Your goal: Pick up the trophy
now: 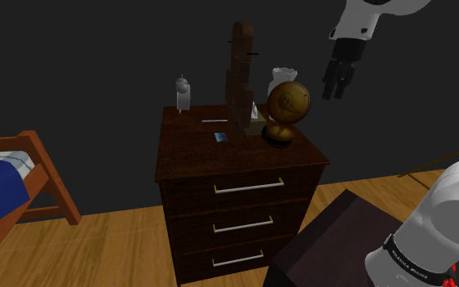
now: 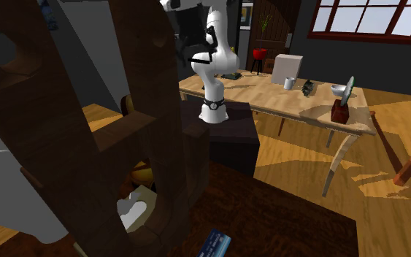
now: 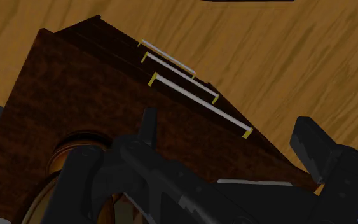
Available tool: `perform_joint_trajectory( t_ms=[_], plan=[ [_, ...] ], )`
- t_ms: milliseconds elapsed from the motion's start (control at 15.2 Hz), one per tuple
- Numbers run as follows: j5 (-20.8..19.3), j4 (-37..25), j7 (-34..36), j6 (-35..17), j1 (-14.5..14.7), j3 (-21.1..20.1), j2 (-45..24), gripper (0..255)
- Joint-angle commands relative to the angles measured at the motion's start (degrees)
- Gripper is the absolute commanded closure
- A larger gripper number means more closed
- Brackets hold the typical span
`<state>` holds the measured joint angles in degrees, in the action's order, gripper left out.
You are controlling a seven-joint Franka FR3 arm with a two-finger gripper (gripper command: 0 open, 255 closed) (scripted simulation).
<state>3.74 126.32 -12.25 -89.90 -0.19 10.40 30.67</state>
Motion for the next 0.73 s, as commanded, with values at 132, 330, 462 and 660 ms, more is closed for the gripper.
perform_joint_trajectory(
  t_ms=[132, 330, 462, 660],
  plan=[
    [1.60, -5.34, -7.76, -2.17, 0.22, 5.06, -7.24, 0],
    [4.04, -10.62, -13.62, -2.83, 0.51, 8.63, -13.58, 0],
    [6.26, -14.64, -17.63, -2.75, 0.51, 10.81, -18.16, 0],
    [10.42, -21.54, -23.66, -1.72, 0.04, 13.72, -25.60, 0]
  ],
)
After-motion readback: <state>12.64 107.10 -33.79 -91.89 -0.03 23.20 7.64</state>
